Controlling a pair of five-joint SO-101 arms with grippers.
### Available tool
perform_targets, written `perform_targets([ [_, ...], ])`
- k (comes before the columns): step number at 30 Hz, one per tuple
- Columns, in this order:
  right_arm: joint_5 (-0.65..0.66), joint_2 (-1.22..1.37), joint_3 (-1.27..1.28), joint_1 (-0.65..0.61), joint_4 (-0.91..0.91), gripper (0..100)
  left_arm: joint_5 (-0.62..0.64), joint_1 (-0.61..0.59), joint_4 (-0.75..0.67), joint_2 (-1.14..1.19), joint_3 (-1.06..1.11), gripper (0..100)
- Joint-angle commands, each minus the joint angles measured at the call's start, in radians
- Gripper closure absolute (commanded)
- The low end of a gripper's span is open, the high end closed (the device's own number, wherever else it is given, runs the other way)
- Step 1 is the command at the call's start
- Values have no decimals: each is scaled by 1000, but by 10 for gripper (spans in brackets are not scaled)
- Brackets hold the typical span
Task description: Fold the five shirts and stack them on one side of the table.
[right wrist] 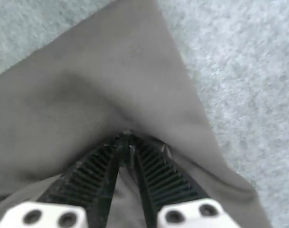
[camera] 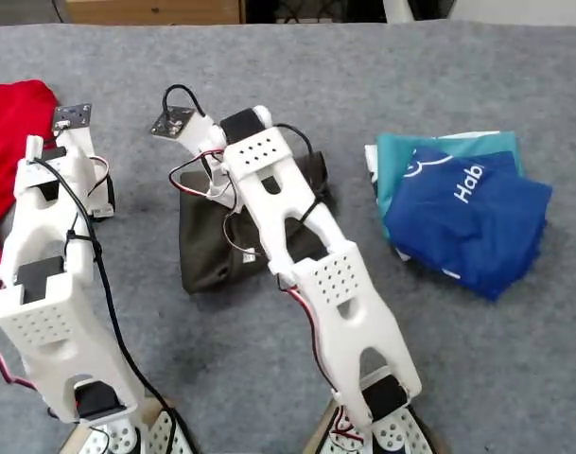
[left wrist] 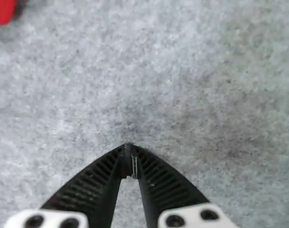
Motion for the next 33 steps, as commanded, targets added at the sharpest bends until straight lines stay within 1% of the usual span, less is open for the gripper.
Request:
perform_targets([
  [1,-6,-1,-102,12,57,984,-5,-5,-44,-12,1,971],
  [5,-3,5,-130,52,104,984,-5,-5,-44,-12,1,971],
  [8,-3,1,-96,87,107,984,-5,-5,-44,-12,1,971],
  [11,-6,-10,-50,97,109,984,-5,-5,-44,-12,2,971],
  [16,-5,-134,85,103,107,984,-5,-7,-46,-12,2,971],
  [19,-2,-222,197,127,107,984,-5,-8,-46,-12,2,971],
  [28,9,-440,596,272,101,985,-3,-10,-46,-12,2,971],
  [31,48,-532,659,308,91,985,-3,-10,-44,-12,2,971],
  [33,54,-588,656,298,63,985,9,-8,-44,-12,2,971],
])
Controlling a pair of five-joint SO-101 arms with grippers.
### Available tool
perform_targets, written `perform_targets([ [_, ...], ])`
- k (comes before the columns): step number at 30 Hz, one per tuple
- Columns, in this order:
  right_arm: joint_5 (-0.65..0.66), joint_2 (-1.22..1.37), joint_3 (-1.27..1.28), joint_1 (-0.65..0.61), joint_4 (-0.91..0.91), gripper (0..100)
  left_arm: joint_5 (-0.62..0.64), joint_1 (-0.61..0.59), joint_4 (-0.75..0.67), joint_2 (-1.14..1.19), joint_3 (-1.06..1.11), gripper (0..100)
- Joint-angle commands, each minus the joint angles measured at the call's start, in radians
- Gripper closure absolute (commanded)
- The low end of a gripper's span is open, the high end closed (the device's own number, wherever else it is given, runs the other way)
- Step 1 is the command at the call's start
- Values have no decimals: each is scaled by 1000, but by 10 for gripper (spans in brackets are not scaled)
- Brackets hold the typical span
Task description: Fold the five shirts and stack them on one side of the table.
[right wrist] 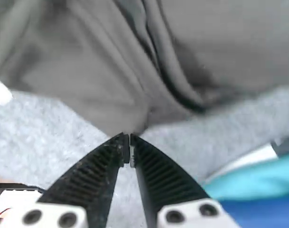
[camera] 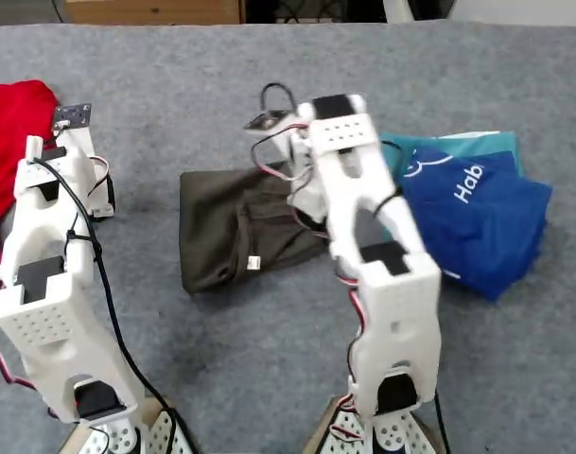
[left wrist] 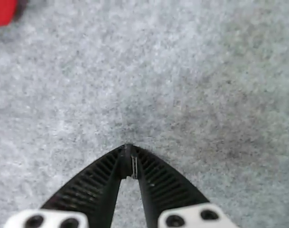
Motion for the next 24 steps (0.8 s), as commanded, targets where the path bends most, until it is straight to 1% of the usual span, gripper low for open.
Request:
perform_targets([
  [1,17,-153,-2,-17,-57,984,23,-8,-40,-12,2,971],
  [4,12,-176,-27,-101,-144,984,32,-10,-40,-12,2,971],
  [8,11,-154,-13,-219,-328,984,32,-10,-40,-12,2,971],
  [11,11,-84,-21,-265,-462,984,32,-10,-40,-12,2,971],
  [13,11,-25,-44,-282,-512,984,32,-10,-40,-12,2,971],
  [17,11,82,-119,-290,-488,984,32,-10,-40,-12,2,971],
  [24,11,219,-269,-270,-285,984,32,-10,-40,-12,2,971],
])
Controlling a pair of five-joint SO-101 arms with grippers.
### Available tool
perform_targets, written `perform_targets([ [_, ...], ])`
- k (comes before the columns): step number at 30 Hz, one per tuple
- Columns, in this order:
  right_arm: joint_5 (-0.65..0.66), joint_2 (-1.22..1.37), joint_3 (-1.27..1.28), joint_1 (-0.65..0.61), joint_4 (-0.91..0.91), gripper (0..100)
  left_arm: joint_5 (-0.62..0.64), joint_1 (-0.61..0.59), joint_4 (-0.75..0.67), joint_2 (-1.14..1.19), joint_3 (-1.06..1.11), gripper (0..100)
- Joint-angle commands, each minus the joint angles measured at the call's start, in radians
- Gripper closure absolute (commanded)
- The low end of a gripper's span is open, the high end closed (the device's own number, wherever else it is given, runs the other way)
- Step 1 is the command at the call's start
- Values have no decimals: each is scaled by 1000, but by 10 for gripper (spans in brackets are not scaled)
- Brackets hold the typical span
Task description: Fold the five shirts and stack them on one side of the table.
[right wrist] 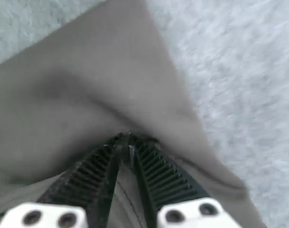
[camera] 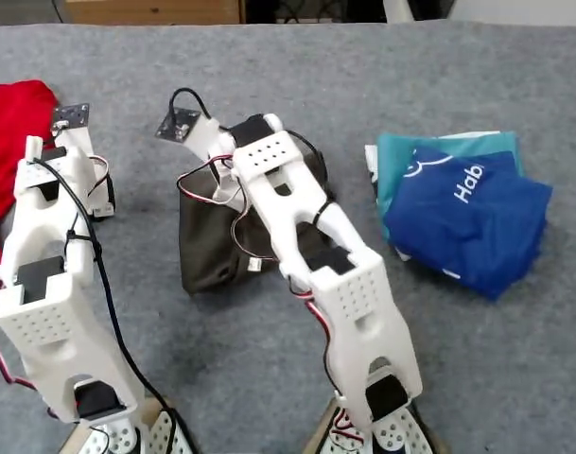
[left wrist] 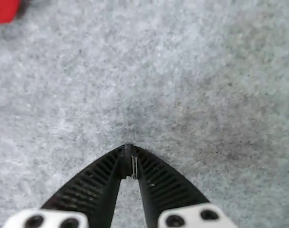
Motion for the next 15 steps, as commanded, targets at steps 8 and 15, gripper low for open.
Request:
perform_targets([
  [8,5,45,-266,55,371,984,11,-10,-41,-12,1,971],
  [15,-18,-85,-33,184,384,985,11,-10,-41,-12,1,971],
])
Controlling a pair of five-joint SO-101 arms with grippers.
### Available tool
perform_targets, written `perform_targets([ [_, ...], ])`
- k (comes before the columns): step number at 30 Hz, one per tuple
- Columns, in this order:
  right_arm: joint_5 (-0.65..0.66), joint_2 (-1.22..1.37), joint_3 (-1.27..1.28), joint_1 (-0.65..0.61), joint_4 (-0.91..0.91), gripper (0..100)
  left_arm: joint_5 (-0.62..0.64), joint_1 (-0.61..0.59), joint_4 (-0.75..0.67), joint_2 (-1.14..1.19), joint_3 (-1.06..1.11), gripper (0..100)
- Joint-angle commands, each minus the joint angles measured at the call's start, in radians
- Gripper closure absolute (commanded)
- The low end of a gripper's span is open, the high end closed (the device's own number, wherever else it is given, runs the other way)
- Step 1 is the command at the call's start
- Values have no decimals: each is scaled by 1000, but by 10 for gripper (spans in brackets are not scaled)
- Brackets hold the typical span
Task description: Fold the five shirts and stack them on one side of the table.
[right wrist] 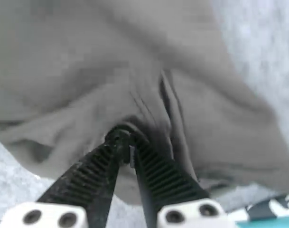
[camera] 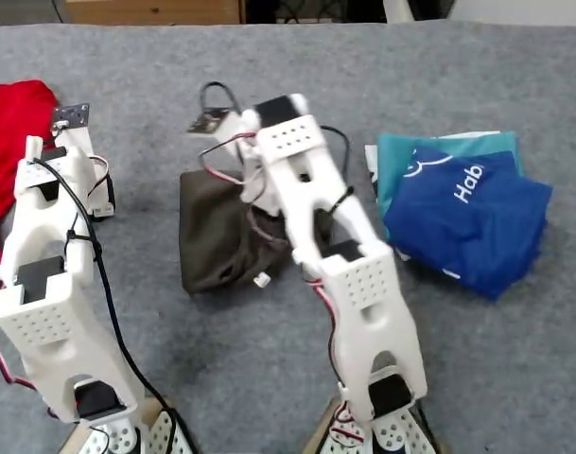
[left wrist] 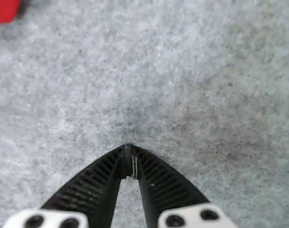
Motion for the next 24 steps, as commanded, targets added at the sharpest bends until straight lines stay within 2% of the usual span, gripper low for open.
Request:
perform_targets([
  [1,-6,-160,186,81,12,985,11,-10,-41,-12,1,971],
  [6,58,-424,541,192,-12,985,11,-10,-41,-12,1,971],
  [10,48,-579,599,236,-129,984,23,-10,-41,-12,1,971],
  [17,-91,-598,510,12,-365,984,23,-8,-41,-12,1,971],
  [21,-118,-499,499,-103,-514,984,23,-8,-41,-12,1,971],
  [24,-117,-390,484,-138,-586,984,23,-8,-41,-12,1,971],
])
